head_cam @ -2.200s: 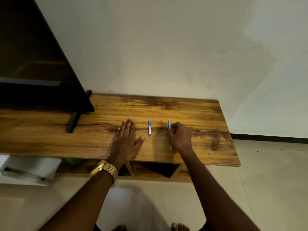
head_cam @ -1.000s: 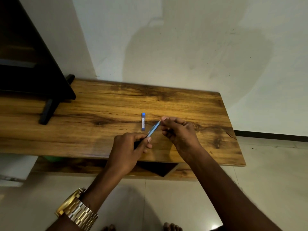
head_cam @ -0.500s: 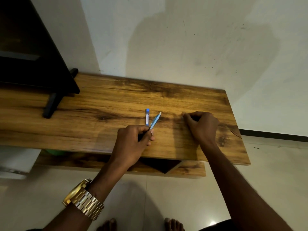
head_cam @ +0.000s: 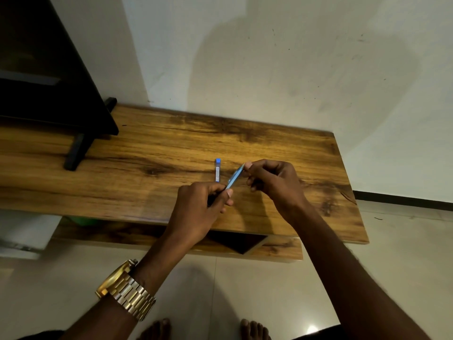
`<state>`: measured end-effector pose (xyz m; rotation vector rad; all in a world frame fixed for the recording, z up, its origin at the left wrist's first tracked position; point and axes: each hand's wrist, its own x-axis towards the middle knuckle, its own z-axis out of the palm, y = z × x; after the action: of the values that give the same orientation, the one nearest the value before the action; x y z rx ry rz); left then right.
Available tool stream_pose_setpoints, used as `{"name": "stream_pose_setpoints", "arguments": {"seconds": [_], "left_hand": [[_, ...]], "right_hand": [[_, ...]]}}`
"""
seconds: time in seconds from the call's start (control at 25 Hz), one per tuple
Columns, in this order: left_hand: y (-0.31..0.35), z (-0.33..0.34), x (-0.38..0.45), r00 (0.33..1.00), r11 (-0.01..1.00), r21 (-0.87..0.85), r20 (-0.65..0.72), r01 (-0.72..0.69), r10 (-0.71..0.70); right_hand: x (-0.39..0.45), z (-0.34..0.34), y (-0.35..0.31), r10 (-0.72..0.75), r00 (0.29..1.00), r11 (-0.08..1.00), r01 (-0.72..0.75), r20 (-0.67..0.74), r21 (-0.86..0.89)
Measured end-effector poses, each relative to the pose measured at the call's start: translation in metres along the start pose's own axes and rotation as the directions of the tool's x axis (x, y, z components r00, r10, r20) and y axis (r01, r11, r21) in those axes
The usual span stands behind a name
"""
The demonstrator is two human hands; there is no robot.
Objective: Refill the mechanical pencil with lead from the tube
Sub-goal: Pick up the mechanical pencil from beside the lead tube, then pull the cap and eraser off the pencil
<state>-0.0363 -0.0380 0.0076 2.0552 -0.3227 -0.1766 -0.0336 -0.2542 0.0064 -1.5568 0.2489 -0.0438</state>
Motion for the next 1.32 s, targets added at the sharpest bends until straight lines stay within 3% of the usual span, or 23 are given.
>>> {"name": "stream_pose_setpoints", "arguments": {"seconds": [0.24,0.44,0.64,0.68,0.76,0.84,0.92,1.04,1.12,1.24,1.32], "left_hand": [[-0.004,0.002,-0.004,0.999,0.998,0.055,0.040,-0.019,0.017],[-0.001,0.003,-0.001,0.999,0.999,-0.010,0.037,-0.032,0.033],[-0.003,0.001,0.000,0.999,0.998,-0.046,-0.023,-0.036,0.035],[-0.005,0.001,-0.001,0.999,0.999,-0.036,-0.043,-0.032,0.030],[-0.011,-0.002,-0.003,0.995,1.000,0.017,-0.098,-0.017,0.019],[-0.017,-0.010,-0.002,0.989,0.996,0.089,-0.146,0.003,0.010],[-0.021,-0.018,0.003,0.986,0.994,0.111,-0.167,0.027,-0.008],[-0.022,-0.019,0.012,0.981,0.988,0.121,-0.177,0.096,-0.074],[-0.023,-0.018,0.015,0.970,0.982,0.123,-0.212,0.145,-0.117],[-0.031,-0.025,0.016,0.957,0.973,0.165,-0.267,0.164,-0.116],[-0.036,-0.029,0.018,0.953,0.967,0.201,-0.288,0.158,-0.096]], "right_hand": [[0.000,-0.002,0.006,0.000,0.999,0.999,-0.001,0.036,0.035],[-0.004,0.000,-0.003,0.111,0.994,0.964,-0.113,0.021,0.240],[0.000,-0.014,-0.023,0.056,0.983,0.920,0.018,-0.178,0.391],[0.001,-0.024,-0.024,0.043,0.968,0.950,0.036,-0.245,0.310],[-0.001,-0.042,-0.018,-0.010,0.929,0.993,-0.033,-0.369,-0.111],[0.000,-0.049,-0.007,-0.043,0.919,0.873,-0.156,-0.392,-0.462],[0.005,-0.053,0.000,0.007,0.932,0.784,-0.230,-0.363,-0.576],[0.010,-0.063,0.001,0.059,0.920,0.699,-0.315,-0.387,-0.642],[0.011,-0.069,0.003,0.072,0.911,0.708,-0.333,-0.406,-0.623],[0.009,-0.068,0.004,0.066,0.888,0.832,-0.301,-0.455,-0.467],[0.009,-0.070,0.000,0.028,0.825,0.930,-0.229,-0.564,-0.288]]}}
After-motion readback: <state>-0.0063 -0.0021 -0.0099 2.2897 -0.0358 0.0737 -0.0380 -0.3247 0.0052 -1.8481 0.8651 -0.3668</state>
